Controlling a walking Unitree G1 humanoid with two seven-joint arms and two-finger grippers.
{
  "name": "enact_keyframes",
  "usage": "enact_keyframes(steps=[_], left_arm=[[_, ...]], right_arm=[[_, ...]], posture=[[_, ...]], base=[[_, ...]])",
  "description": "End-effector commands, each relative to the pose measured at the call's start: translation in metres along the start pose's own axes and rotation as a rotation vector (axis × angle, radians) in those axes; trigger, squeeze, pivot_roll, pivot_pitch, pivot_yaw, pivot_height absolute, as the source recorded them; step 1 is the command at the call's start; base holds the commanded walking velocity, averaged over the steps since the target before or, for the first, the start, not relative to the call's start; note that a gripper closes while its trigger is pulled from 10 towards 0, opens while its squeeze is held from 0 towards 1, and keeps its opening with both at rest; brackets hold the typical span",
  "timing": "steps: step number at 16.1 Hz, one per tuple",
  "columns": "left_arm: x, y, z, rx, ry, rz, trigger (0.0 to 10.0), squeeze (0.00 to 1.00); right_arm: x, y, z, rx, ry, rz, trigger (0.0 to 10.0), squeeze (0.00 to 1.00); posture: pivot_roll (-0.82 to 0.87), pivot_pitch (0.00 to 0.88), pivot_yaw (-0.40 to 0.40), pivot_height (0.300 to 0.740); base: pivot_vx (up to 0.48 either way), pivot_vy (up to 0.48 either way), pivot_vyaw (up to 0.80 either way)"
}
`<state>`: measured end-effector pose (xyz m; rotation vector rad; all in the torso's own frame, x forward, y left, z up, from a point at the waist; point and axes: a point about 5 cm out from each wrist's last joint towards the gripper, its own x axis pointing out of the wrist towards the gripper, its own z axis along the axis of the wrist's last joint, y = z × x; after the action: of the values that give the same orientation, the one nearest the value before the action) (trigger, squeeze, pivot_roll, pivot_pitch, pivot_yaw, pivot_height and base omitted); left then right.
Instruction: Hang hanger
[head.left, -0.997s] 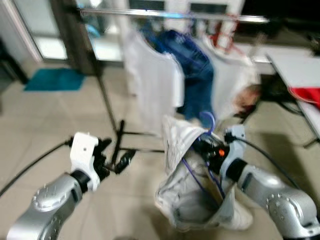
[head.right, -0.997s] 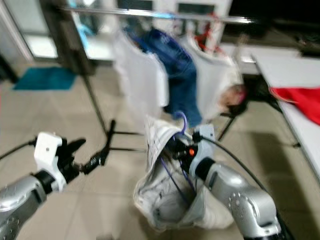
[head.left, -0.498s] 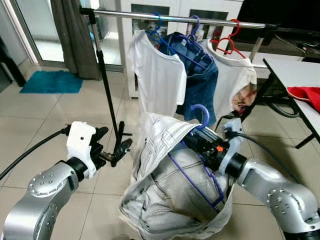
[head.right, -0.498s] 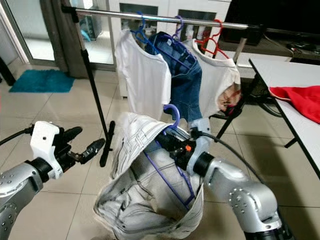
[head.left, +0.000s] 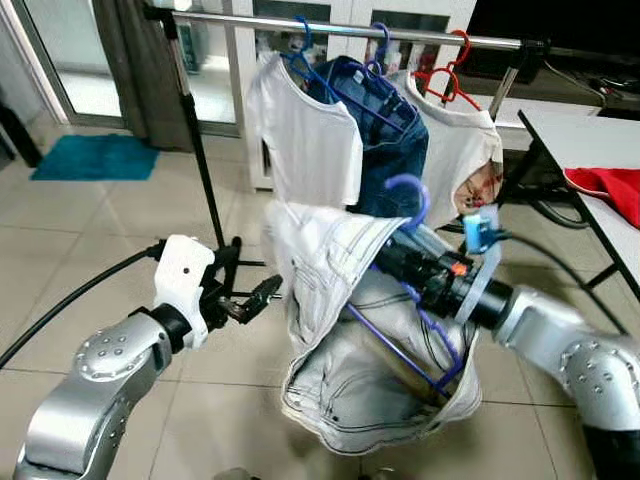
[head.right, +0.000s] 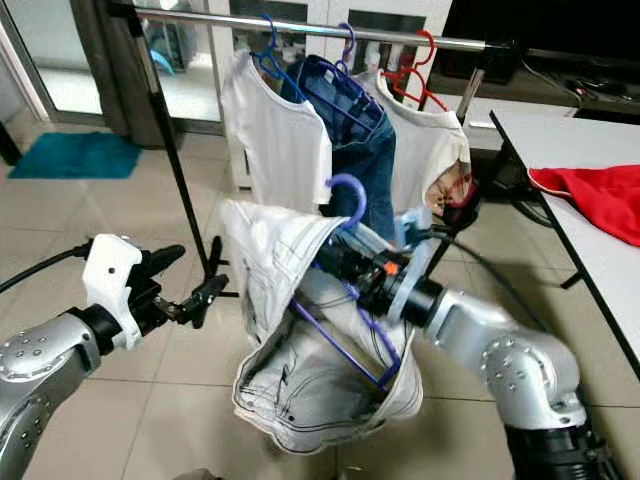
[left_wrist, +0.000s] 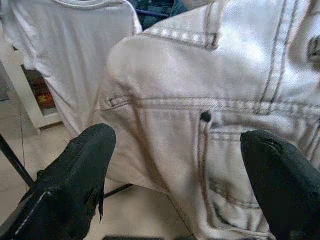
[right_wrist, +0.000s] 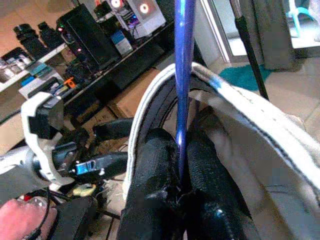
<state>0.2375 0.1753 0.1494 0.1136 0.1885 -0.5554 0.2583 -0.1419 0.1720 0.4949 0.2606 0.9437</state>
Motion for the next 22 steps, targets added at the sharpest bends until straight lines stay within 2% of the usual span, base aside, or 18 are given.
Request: enact_keyframes(steps=[1,3,5,8,9,10,11,13,16,20,22], left_arm=[[-0.003,0.003,0.001,0.02,-0.001,0.016,10.0,1.0],[-0.002,0.006,0.001,0.001,-0.012,0.048,10.0,1.0],[-0.002,0.011,0.003,-0.003,-0.015,0.079,10.0,1.0],[-0.003,0.005,-0.004,0.023,0.012,0.075,10.0,1.0],[-0.002,0.002,-0.004,0.022,0.009,0.076,10.0,0.92],[-0.002,0.002,-0.005,0.025,0.01,0.079,10.0,0.73],[0.0,-0.001,-0.007,0.033,0.017,0.075,10.0,0.4],[0.007,-0.007,-0.01,0.046,0.024,0.043,10.0,0.01],[0.018,-0.004,-0.006,0.084,0.018,0.033,10.0,0.0],[0.013,-0.009,-0.01,0.062,0.019,0.032,10.0,0.0],[0.009,-0.004,-0.006,0.065,-0.017,0.05,10.0,0.0]], right_arm=[[-0.001,0.002,0.011,-0.019,-0.031,0.031,10.0,0.0],[0.001,-0.007,0.006,-0.03,-0.018,-0.003,10.0,0.0],[0.005,-0.004,0.006,-0.018,-0.032,0.013,10.0,0.0],[-0.004,-0.006,0.005,0.001,-0.069,0.026,10.0,0.0],[-0.007,-0.005,0.006,0.017,-0.097,0.043,10.0,0.0],[-0.007,-0.004,0.007,0.016,-0.108,0.056,10.0,0.0],[-0.007,-0.003,0.009,0.005,-0.118,0.067,10.0,0.0],[-0.006,-0.006,0.017,-0.004,-0.147,0.067,10.0,0.0],[0.001,-0.012,0.023,-0.036,-0.157,0.049,10.0,0.0],[0.006,-0.018,0.016,-0.06,-0.097,-0.021,10.0,0.0],[0.009,-0.017,0.015,-0.106,-0.072,-0.033,10.0,0.0]], posture=[[-0.04,0.02,-0.085,0.74],[-0.05,0.003,-0.1,0.74],[-0.04,0.0,-0.102,0.74],[-0.04,0.0,-0.119,0.74],[-0.03,0.0,-0.125,0.74],[-0.04,0.0,-0.12,0.74],[-0.04,0.0,-0.115,0.74],[-0.05,0.0,-0.102,0.74],[-0.04,0.0,-0.099,0.74],[-0.03,0.0,-0.106,0.74],[-0.01,0.0,-0.12,0.74]], base=[[0.0,0.0,0.0],[0.0,0.0,0.0],[0.0,0.0,0.0],[0.0,0.0,0.0],[0.0,0.0,0.0],[0.0,0.0,0.0],[0.0,0.0,0.0],[0.0,0.0,0.0],[0.0,0.0,0.0],[0.0,0.0,0.0],[0.0,0.0,0.0]])
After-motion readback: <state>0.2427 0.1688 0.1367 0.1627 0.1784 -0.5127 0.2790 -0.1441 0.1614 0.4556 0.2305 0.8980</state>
